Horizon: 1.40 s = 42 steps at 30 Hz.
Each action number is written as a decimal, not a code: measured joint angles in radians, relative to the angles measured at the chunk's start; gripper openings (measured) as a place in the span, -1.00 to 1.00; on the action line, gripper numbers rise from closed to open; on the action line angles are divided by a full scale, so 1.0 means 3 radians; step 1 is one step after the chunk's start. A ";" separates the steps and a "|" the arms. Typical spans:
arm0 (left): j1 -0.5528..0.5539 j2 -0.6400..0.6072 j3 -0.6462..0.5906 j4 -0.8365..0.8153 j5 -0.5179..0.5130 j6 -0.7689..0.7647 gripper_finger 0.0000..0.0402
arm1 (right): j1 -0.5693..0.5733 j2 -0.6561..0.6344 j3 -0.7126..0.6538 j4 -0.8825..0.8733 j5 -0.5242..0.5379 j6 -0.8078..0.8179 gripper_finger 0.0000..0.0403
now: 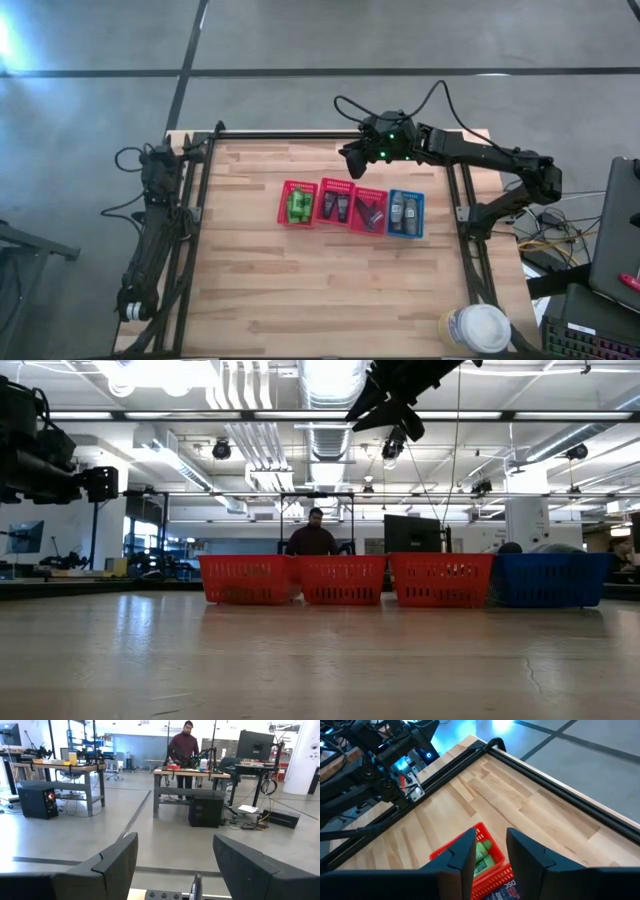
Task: Pick & Place Travel size toiletries
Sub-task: Return to Home Position
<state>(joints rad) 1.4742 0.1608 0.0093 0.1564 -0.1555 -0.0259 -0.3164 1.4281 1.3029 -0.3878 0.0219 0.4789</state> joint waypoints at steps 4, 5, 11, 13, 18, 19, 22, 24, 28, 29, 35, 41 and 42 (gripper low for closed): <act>0.0020 -0.0163 -0.0008 -0.0052 -0.0002 -0.0002 0.31 | 0.0000 0.0000 0.0000 0.0005 0.0000 -0.0030 -0.55; 0.0022 -0.0247 -0.0008 -0.0117 -0.0003 -0.0002 0.31 | 0.0000 0.0000 0.0000 0.0006 0.0000 -0.0043 -0.57; 0.0026 -0.0519 -0.0009 -0.0193 0.0005 -0.0003 0.31 | 0.0000 0.0000 0.0000 0.0009 -0.0003 -0.0050 -0.66; 0.0027 -0.0528 -0.0009 -0.0215 -0.0003 -0.0003 0.31 | 0.0000 0.0001 0.0000 0.0009 -0.0004 -0.0051 -0.68; 0.0027 -0.0511 -0.0008 -0.0254 -0.0001 -0.0003 0.31 | 0.0000 0.0000 0.0000 0.0009 -0.0001 -0.0051 -0.74; 0.0027 -0.0507 -0.0008 -0.0259 -0.0001 -0.0003 0.31 | 0.0000 0.0000 0.0000 0.0009 0.0000 -0.0051 -0.75; 0.0027 -0.0505 -0.0008 -0.0258 -0.0001 -0.0003 0.31 | 0.0000 0.0000 0.0000 0.0009 0.0000 -0.0051 -0.78; 0.0027 -0.0504 -0.0008 -0.0257 -0.0001 -0.0003 0.31 | 0.0000 0.0000 0.0000 0.0009 0.0000 -0.0051 -0.79; 0.0027 -0.0504 -0.0008 -0.0259 0.0000 -0.0003 0.31 | 0.0000 0.0000 0.0000 0.0009 0.0000 -0.0052 -0.81; 0.0027 -0.0504 -0.0008 -0.0259 0.0000 -0.0003 0.31 | 0.0000 0.0000 0.0000 0.0009 0.0000 -0.0052 -0.81; 0.0027 -0.0503 -0.0008 -0.0259 0.0000 -0.0003 0.31 | -0.0027 -0.0073 -0.0003 -0.0007 0.0056 -0.0538 -0.74; 0.0027 -0.0501 -0.0008 -0.0261 0.0001 -0.0003 0.31 | -0.0086 -0.0591 -0.0042 0.0041 0.0105 -0.1001 -0.64; 0.0027 -0.0500 -0.0008 -0.0261 0.0001 -0.0003 0.31 | -0.0115 -0.0716 -0.0070 0.0047 0.0102 -0.1001 -0.63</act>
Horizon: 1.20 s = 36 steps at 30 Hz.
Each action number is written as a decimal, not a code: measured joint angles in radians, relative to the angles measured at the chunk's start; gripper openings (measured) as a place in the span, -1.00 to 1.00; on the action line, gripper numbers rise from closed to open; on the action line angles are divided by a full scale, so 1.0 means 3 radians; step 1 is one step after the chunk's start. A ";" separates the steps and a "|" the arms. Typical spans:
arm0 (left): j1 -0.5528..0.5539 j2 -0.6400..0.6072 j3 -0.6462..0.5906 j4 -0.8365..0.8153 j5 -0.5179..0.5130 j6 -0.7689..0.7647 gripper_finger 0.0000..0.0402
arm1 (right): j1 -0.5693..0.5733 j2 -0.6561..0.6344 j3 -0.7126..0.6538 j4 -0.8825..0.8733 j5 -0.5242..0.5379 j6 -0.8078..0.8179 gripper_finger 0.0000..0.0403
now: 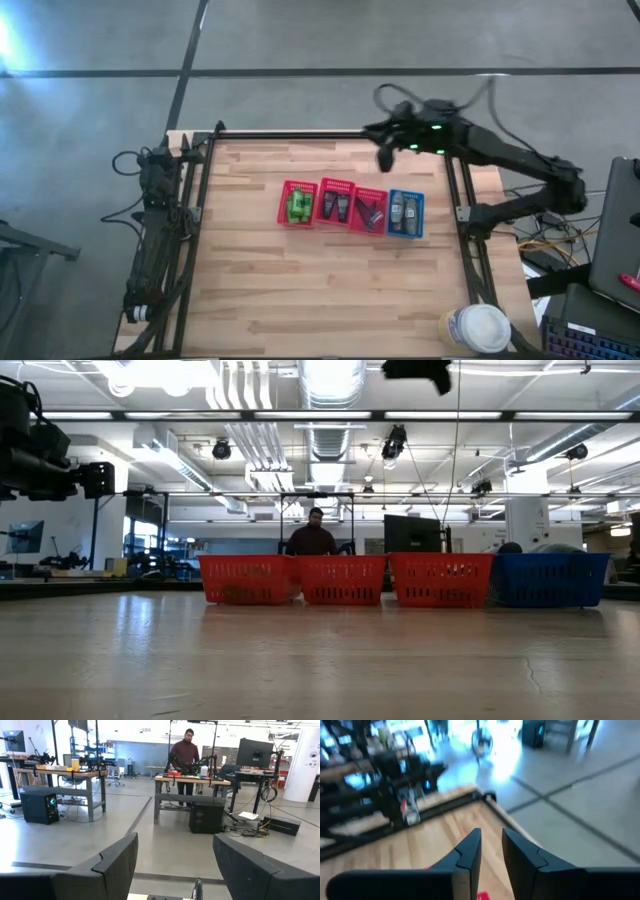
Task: Pick & Place Travel size toiletries
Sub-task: Return to Home Position
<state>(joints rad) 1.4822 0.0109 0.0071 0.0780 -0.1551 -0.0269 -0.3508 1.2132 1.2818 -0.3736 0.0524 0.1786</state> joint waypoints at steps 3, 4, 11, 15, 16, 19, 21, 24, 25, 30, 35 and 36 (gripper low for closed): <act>0.0000 0.0000 0.0000 -0.0002 0.0000 0.0000 0.31 | -0.0162 -0.0390 -0.0175 0.0010 -0.0036 -0.0112 -0.57; 0.0000 0.0000 0.0000 -0.0005 0.0000 0.0000 0.31 | -0.0259 -0.0522 -0.0261 0.0011 -0.0083 -0.0198 -0.56; 0.0000 0.0000 0.0000 -0.0015 0.0000 0.0000 0.31 | -0.1192 -0.1633 -0.1064 0.0460 -0.0705 -0.0166 -0.44; 0.0000 0.0000 0.0000 -0.0018 0.0000 0.0000 0.31 | -0.1735 -0.2108 -0.1428 0.1045 -0.1418 -0.0343 -0.38; 0.0000 0.0000 0.0000 -0.0018 0.0001 0.0000 0.31 | -0.1863 -0.2202 -0.1485 0.1120 -0.1629 -0.0418 -0.37; 0.0000 0.0000 0.0000 -0.0018 0.0001 0.0000 0.31 | -0.2258 -0.2464 -0.1578 0.1147 -0.2025 -0.0535 -0.32; 0.0000 0.0000 0.0000 -0.0018 0.0001 0.0000 0.31 | -0.2537 -0.2633 -0.1606 0.1130 -0.2046 -0.0543 -0.29; 0.0000 0.0001 0.0000 -0.0018 0.0001 0.0001 0.31 | -0.2981 -0.2838 -0.1619 0.0966 -0.1975 -0.0658 -0.25; 0.0000 0.0001 0.0000 -0.0017 0.0001 0.0000 0.31 | -0.3113 -0.2901 -0.1620 0.0899 -0.1934 -0.0761 -0.23; 0.0000 0.0001 0.0000 -0.0017 0.0001 0.0000 0.31 | -0.3540 -0.3168 -0.1657 0.0618 -0.1409 -0.1033 -0.17; 0.0000 0.0001 0.0000 -0.0016 0.0001 0.0000 0.31 | -0.3609 -0.3421 -0.1944 0.0603 -0.0878 -0.1033 -0.11; 0.0000 0.0001 0.0000 -0.0016 0.0001 0.0000 0.31 | -0.3612 -0.3475 -0.2038 0.0615 -0.0867 -0.1034 -0.10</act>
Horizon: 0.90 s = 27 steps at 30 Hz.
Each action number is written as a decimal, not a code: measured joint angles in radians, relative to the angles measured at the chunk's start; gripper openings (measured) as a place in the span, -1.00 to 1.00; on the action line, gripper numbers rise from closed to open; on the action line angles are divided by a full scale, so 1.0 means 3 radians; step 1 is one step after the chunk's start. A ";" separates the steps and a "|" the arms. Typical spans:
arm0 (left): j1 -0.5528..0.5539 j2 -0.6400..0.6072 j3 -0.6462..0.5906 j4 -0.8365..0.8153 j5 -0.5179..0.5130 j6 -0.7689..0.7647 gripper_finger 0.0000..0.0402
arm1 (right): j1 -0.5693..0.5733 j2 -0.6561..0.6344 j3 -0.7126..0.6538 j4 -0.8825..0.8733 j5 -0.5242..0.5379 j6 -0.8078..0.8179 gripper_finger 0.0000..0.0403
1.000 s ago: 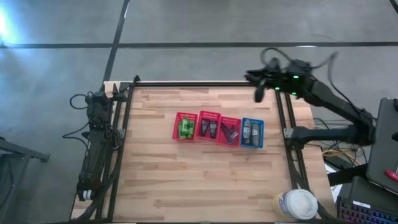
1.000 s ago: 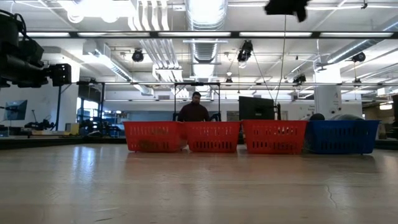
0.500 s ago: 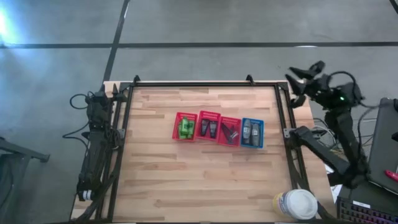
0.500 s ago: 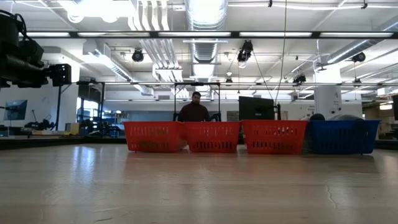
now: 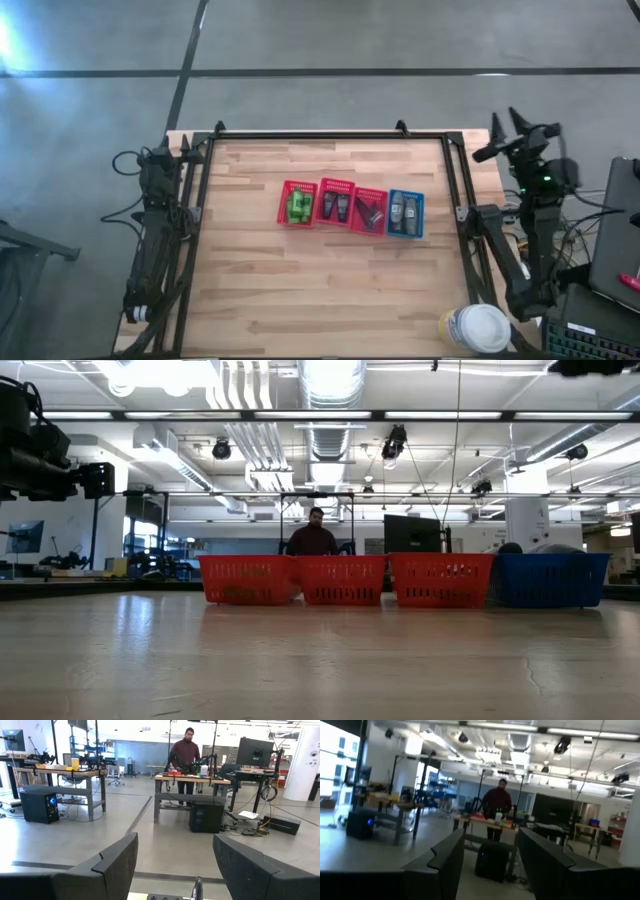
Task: Pick & Place Travel size toiletries
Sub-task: Return to Home Position
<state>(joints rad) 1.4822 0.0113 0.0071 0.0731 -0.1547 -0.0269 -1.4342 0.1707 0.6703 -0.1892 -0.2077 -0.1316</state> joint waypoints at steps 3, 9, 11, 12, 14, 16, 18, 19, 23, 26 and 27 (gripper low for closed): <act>0.0000 0.0000 0.0000 0.0001 0.0000 0.0000 0.31 | -0.0001 -0.0141 -0.0341 0.0080 -0.0005 0.0002 -0.06; 0.0000 0.0000 0.0000 0.0002 0.0000 0.0001 0.31 | -0.0001 -0.0328 -0.1162 0.0689 0.0214 0.0267 -0.01; 0.0000 0.0000 0.0000 0.0003 0.0000 0.0000 0.31 | 0.0002 -0.0384 -0.1410 0.0904 0.0300 0.0421 0.01; 0.0000 0.0000 0.0000 0.0002 0.0000 0.0000 0.31 | 0.0002 -0.0414 -0.1519 0.0987 0.0361 0.0493 0.01; 0.0000 0.0000 0.0000 0.0003 0.0000 0.0001 0.31 | 0.0000 -0.0469 -0.1722 0.1043 0.0464 0.0592 0.02; 0.0000 0.0000 0.0000 0.0003 0.0000 0.0000 0.31 | 0.0001 -0.0522 -0.1899 0.1092 0.0496 0.0660 0.04; 0.0000 0.0000 0.0000 0.0003 0.0000 0.0000 0.31 | 0.0002 -0.0567 -0.2047 0.1203 0.0527 0.0696 0.05; 0.0000 0.0000 0.0000 0.0003 0.0000 0.0000 0.31 | 0.0000 -0.0564 -0.2121 0.1292 0.0533 0.0695 0.05; 0.0001 0.0001 0.0000 0.0004 0.0002 0.0001 0.31 | 0.0002 -0.0568 -0.2204 0.1195 0.0533 0.0588 0.08; 0.0001 0.0005 0.0000 0.0004 0.0006 0.0001 0.31 | 0.0002 -0.0566 -0.2204 0.1126 0.0531 0.0307 0.11; 0.0001 0.0005 0.0000 0.0004 0.0006 0.0001 0.31 | 0.0003 -0.0567 -0.2204 0.1114 0.0529 0.0255 0.12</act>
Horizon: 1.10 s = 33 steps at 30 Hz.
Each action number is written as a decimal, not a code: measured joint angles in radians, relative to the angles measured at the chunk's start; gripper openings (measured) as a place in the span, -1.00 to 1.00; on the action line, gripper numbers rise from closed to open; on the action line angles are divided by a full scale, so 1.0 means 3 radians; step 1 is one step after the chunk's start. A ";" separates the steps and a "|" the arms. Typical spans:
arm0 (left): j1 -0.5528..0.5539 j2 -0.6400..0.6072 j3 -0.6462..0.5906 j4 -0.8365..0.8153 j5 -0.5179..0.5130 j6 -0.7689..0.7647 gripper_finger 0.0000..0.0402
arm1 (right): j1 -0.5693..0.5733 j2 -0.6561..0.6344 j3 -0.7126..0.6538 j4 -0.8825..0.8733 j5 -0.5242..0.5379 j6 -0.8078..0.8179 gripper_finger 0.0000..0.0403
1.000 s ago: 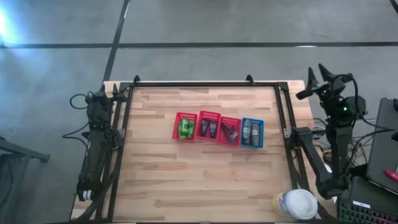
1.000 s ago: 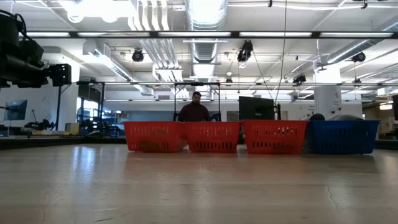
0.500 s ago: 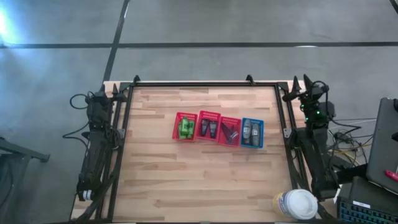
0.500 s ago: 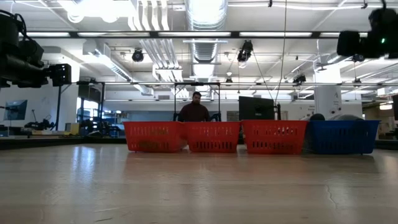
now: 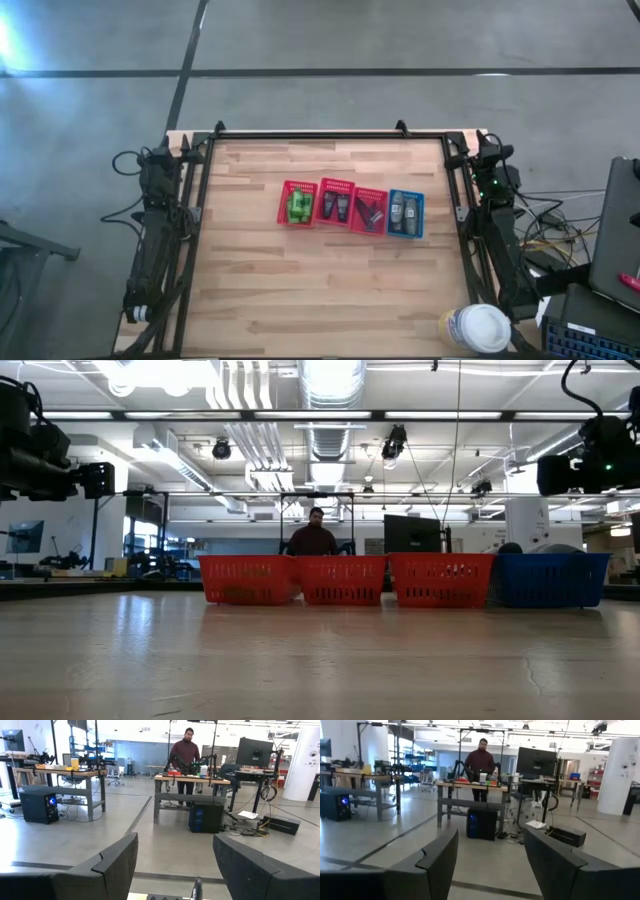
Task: Pick & Place Travel size toiletries
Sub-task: Return to Home Position
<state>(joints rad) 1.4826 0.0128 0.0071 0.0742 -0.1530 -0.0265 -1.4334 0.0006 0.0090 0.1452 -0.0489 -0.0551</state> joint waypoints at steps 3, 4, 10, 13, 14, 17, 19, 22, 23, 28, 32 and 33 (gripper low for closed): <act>0.0000 0.0000 0.0000 -0.0001 0.0000 0.0000 0.31 | 0.0000 0.0001 0.0000 -0.0003 0.0001 -0.0002 0.15; 0.0000 0.0000 0.0000 0.0000 0.0000 0.0000 0.31 | 0.0000 0.0000 0.0000 -0.0003 0.0000 0.0034 0.16; 0.0000 0.0000 0.0000 -0.0001 -0.0004 0.0000 0.31 | 0.0000 0.0028 0.0000 -0.0027 -0.0002 0.0353 0.24; 0.0000 0.0000 0.0000 -0.0003 -0.0008 -0.0001 0.31 | 0.0000 0.0053 0.0000 -0.0030 -0.0002 0.0515 0.28; 0.0000 0.0001 0.0000 -0.0003 -0.0007 0.0000 0.31 | 0.0000 0.0064 0.0000 -0.0028 -0.0003 0.0558 0.30; -0.0001 0.0001 0.0000 -0.0004 -0.0008 0.0000 0.31 | 0.0000 0.0086 0.0000 -0.0036 -0.0005 0.0613 0.34; 0.0000 0.0001 0.0000 -0.0004 -0.0007 0.0000 0.31 | 0.0000 0.0094 0.0000 -0.0038 -0.0006 0.0611 0.37; -0.0001 0.0001 0.0000 -0.0004 -0.0008 -0.0001 0.31 | 0.0000 0.0097 0.0000 -0.0046 -0.0008 0.0614 0.41; -0.0001 0.0001 0.0001 -0.0005 -0.0007 0.0000 0.31 | 0.0000 0.0095 0.0000 -0.0047 -0.0008 0.0614 0.43; -0.0001 0.0001 0.0000 -0.0004 -0.0007 0.0000 0.31 | 0.0000 0.0095 0.0000 -0.0047 -0.0008 0.0614 0.50; 0.0000 0.0001 0.0000 -0.0004 -0.0007 0.0000 0.31 | 0.0000 0.0095 0.0000 -0.0047 -0.0008 0.0616 0.56; 0.0000 0.0001 0.0000 -0.0004 -0.0007 -0.0001 0.31 | 0.0000 0.0095 0.0000 -0.0047 -0.0008 0.0615 0.58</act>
<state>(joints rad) 1.4826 0.0132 0.0071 0.0731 -0.1551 -0.0268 -1.4334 0.0292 0.0090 0.1310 -0.0513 0.1295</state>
